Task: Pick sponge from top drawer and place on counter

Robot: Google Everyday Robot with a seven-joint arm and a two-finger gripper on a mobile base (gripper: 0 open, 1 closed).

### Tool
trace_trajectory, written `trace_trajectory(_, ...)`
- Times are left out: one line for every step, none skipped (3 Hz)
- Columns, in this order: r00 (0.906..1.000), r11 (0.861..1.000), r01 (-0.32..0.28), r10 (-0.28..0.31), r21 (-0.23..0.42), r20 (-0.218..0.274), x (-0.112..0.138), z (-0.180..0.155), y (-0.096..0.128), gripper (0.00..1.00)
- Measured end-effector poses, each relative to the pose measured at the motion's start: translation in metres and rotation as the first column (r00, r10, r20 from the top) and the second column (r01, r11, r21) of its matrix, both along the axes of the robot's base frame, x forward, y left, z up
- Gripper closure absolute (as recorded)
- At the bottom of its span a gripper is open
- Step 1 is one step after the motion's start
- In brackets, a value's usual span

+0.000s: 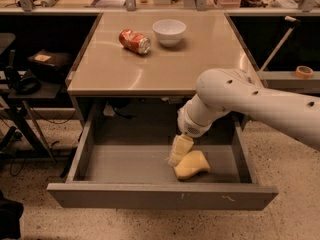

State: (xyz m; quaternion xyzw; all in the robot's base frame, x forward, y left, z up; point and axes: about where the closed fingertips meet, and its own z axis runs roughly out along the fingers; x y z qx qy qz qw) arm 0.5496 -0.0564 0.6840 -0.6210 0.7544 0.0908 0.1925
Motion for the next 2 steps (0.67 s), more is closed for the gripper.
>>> trace_trajectory(0.9991, 0.999, 0.041, -0.042, 0.02, 0.006, -0.006, -0.006, -0.019, 0.0)
trace_trajectory(0.9964, 0.996, 0.084, -0.084, 0.03, 0.009, -0.013, -0.031, -0.048, 0.0)
